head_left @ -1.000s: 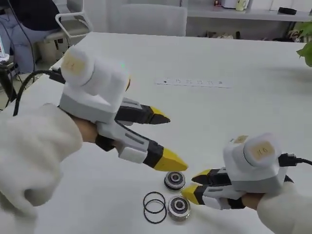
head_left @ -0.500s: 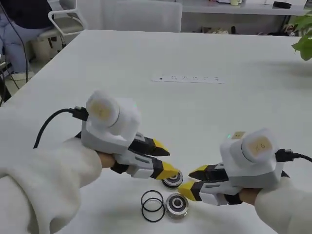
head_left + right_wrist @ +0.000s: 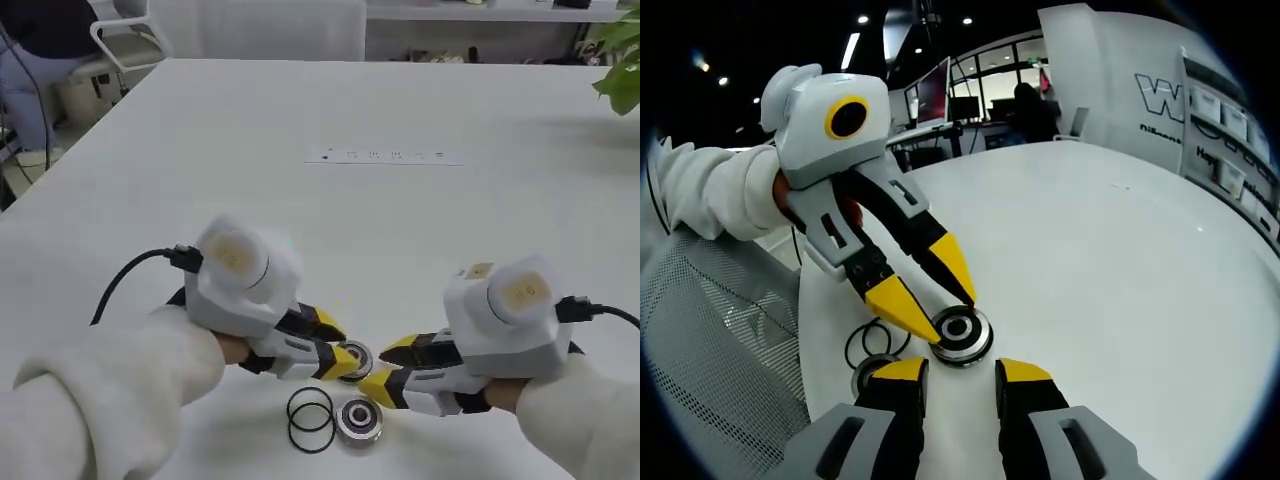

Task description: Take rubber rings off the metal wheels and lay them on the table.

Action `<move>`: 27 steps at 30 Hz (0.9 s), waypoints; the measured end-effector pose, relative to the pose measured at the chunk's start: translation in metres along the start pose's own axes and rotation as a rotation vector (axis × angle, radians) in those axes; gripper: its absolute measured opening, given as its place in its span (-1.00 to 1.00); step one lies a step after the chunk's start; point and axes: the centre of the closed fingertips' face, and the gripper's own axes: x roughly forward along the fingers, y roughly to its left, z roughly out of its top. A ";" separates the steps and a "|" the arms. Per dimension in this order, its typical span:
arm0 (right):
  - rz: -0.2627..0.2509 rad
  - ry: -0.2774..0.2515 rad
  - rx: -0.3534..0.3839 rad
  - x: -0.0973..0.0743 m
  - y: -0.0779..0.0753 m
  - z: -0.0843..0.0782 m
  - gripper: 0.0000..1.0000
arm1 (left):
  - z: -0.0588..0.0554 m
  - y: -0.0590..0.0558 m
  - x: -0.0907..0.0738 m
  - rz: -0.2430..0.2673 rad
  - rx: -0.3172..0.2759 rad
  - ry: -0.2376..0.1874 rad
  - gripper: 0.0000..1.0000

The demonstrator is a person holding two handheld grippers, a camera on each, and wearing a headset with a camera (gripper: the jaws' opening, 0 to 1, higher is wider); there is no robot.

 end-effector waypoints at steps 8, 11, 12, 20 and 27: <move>-0.001 -0.011 -0.010 0.001 0.001 0.003 -0.49 | 0.001 -0.004 -0.001 0.011 0.098 0.007 -0.85; -0.001 -0.016 -0.011 0.003 0.002 0.004 -0.48 | 0.002 -0.004 -0.002 0.011 0.087 0.002 -0.85; -0.003 -0.018 -0.014 0.003 0.002 0.005 -0.48 | 0.002 -0.003 -0.002 0.010 0.081 -0.003 -0.85; -0.008 -0.030 -0.009 0.005 0.001 0.006 -0.45 | 0.005 -0.006 0.002 0.012 0.084 -0.027 -0.85; -0.021 -0.010 -0.057 0.005 -0.001 0.003 -0.54 | 0.005 -0.005 0.003 0.011 0.080 -0.038 -0.85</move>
